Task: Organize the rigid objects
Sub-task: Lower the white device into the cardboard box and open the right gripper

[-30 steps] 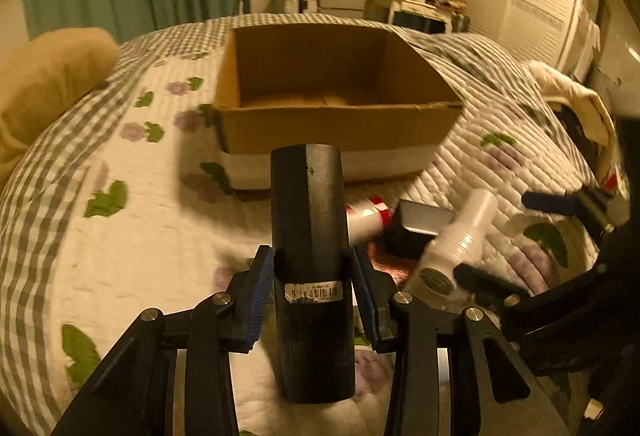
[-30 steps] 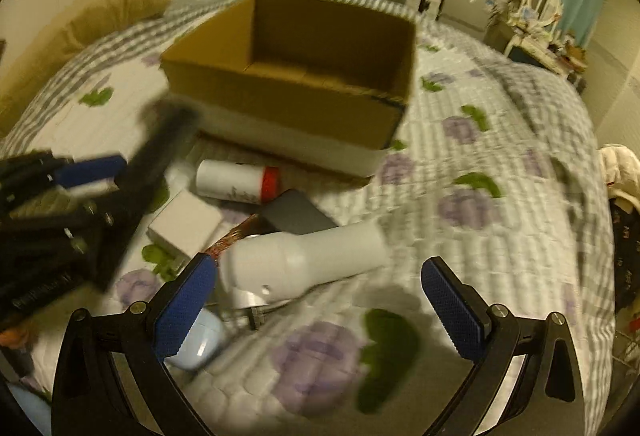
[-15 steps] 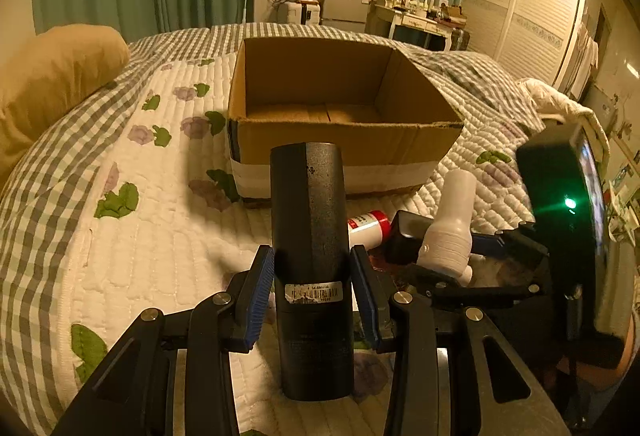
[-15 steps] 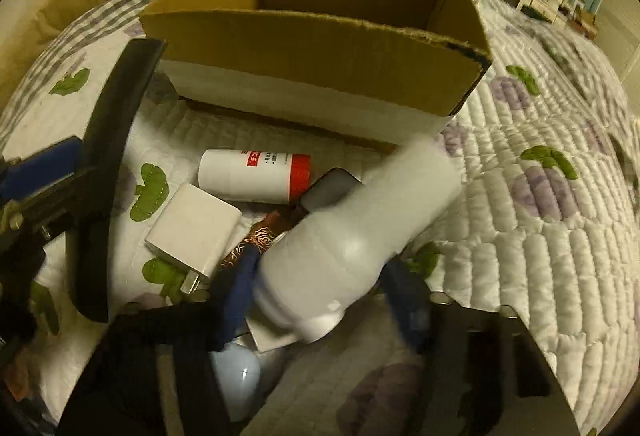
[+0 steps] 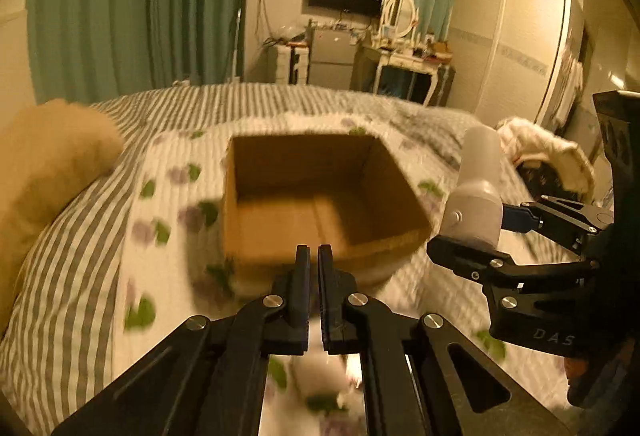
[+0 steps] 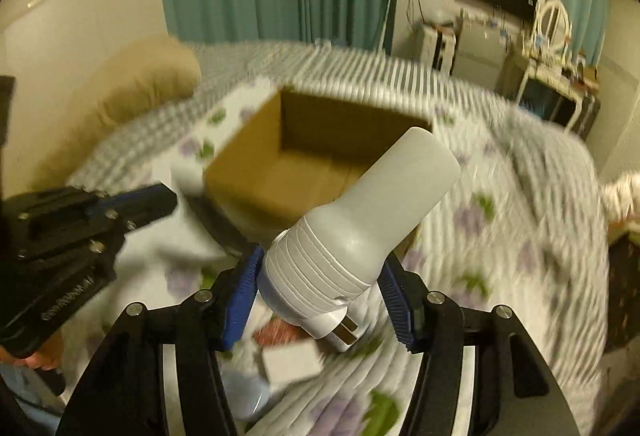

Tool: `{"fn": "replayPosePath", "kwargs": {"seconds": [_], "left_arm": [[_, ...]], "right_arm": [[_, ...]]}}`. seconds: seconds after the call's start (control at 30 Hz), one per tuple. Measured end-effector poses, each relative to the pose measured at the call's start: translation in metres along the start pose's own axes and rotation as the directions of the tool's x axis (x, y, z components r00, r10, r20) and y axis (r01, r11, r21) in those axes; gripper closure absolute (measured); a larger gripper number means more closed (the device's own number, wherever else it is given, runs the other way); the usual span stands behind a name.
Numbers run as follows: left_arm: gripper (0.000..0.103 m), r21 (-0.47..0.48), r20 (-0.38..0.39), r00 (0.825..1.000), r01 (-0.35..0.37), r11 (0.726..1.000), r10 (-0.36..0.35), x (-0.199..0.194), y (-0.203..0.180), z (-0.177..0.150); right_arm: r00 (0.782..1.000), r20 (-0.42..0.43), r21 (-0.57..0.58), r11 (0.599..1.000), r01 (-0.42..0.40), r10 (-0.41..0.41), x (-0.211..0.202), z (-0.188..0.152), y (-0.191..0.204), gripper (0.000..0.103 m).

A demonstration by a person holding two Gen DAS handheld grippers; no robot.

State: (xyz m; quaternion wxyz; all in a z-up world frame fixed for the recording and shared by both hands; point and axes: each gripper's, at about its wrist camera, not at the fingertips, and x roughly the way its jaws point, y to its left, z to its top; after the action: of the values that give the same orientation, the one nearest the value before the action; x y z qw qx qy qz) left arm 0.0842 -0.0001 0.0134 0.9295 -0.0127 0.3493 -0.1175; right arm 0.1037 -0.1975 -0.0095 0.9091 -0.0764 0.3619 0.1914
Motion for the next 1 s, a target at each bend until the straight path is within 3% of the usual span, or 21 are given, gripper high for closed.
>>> {"fn": "replayPosePath", "kwargs": {"seconds": [0.13,0.27,0.4,0.5,0.53,0.6,0.67,0.7,0.77,0.8,0.83,0.9,1.0], "left_arm": [[0.101,0.004,-0.019,1.000,-0.022,1.000,0.022,0.035,0.005,0.034],[0.101,0.012,-0.063,0.996,-0.060,0.998,0.060,0.076,0.012,0.054],[0.101,0.015,-0.105,0.991,-0.084,0.996,0.086,0.103,0.020,0.052],[0.101,0.030,-0.127,0.987,-0.097,0.995,0.100,0.114,0.024,0.045],[0.101,0.032,-0.130,0.987,-0.092,0.995,0.095,0.115,0.024,0.043],[0.099,0.037,-0.128,0.987,-0.098,0.995,0.102,0.111,0.025,0.039],[0.097,0.043,-0.124,0.987,-0.096,0.994,0.101,0.104,0.024,0.037],[0.090,0.045,-0.124,0.987,-0.097,0.994,0.102,0.098,0.023,0.035],[0.060,0.044,-0.122,0.986,-0.109,0.993,0.114,0.085,0.022,0.031],[0.031,0.042,-0.111,0.986,-0.118,0.992,0.122,0.075,0.021,0.028],[0.017,0.037,-0.091,0.987,-0.126,0.991,0.129,0.065,0.021,0.024],[0.016,0.036,-0.060,0.988,-0.141,0.989,0.143,0.046,0.020,0.012],[0.016,0.030,-0.082,0.985,-0.150,0.988,0.152,0.029,0.021,-0.010]], "right_arm": [[1.000,0.006,-0.037,0.999,0.000,0.000,0.020,0.034,-0.009,0.046],[0.998,-0.056,-0.035,0.999,-0.012,0.010,0.066,0.056,-0.020,0.046],[0.989,-0.148,-0.046,0.999,0.007,-0.013,0.122,0.058,-0.030,0.046],[0.990,-0.142,-0.028,1.000,-0.001,-0.003,0.138,0.052,-0.035,0.045],[0.992,-0.125,-0.019,1.000,0.001,-0.003,0.138,0.052,-0.038,0.042],[0.994,-0.112,-0.008,1.000,0.004,-0.005,0.131,0.049,-0.041,0.020],[0.996,-0.084,-0.010,1.000,0.007,-0.008,0.114,0.051,-0.041,0.019],[0.997,-0.074,-0.013,1.000,0.007,-0.008,0.105,0.052,-0.041,0.019],[0.999,-0.039,-0.019,1.000,0.011,-0.011,0.081,0.054,-0.041,0.019],[1.000,-0.026,-0.021,1.000,0.012,-0.013,0.071,0.055,-0.040,0.018],[1.000,-0.017,-0.023,1.000,0.010,-0.010,0.059,0.054,-0.040,0.018],[1.000,-0.004,-0.027,1.000,0.003,-0.003,0.037,0.050,-0.039,0.017],[1.000,0.003,-0.055,0.998,-0.006,0.006,0.011,0.032,-0.035,0.017]]}}
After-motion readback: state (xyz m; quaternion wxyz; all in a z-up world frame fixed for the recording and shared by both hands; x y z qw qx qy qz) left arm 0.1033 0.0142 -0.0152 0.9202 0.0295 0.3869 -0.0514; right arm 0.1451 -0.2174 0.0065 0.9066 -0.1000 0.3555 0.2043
